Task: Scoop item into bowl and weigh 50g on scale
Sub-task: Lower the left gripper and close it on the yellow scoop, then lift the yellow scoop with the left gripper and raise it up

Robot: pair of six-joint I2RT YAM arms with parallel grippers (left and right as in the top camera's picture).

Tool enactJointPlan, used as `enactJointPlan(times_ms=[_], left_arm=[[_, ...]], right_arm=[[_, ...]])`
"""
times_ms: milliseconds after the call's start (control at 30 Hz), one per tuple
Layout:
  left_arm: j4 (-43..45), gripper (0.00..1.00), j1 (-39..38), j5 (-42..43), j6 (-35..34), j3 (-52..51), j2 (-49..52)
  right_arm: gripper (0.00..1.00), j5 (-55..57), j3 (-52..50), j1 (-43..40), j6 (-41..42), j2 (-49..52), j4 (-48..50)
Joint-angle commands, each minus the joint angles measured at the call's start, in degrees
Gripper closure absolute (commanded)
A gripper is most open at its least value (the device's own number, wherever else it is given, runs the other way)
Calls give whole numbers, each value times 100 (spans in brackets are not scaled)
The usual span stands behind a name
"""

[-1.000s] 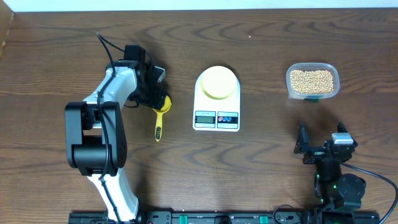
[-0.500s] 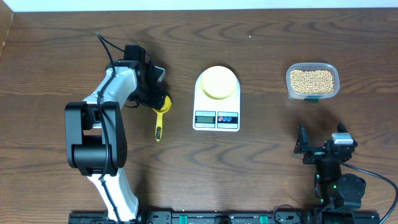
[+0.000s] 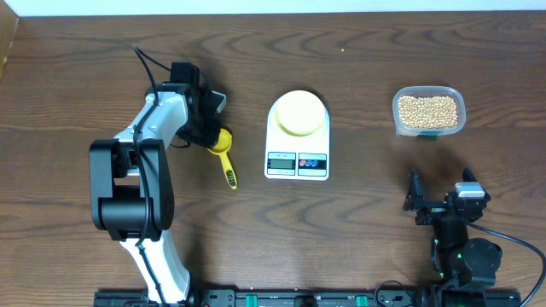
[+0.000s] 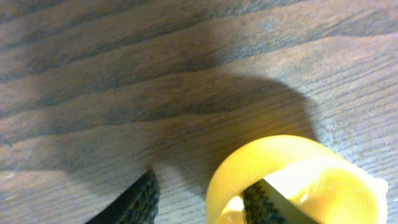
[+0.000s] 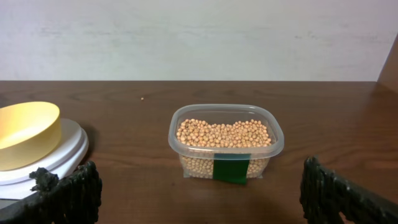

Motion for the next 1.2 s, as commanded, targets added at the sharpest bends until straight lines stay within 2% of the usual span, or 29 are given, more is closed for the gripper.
enactJointPlan(times_ms=[0,367,1167], left_arm=[[-20,62,22,11,-48,-92,87],[-20,93,22,11,-48,-92,87],[-107,93,22,9,-48,-85,24]], right_arm=[[1,44,-4,42,61,-20,-26],[1,46,-4,42,61,-20,-26],[1,44,-4,42,61,-20,-28]])
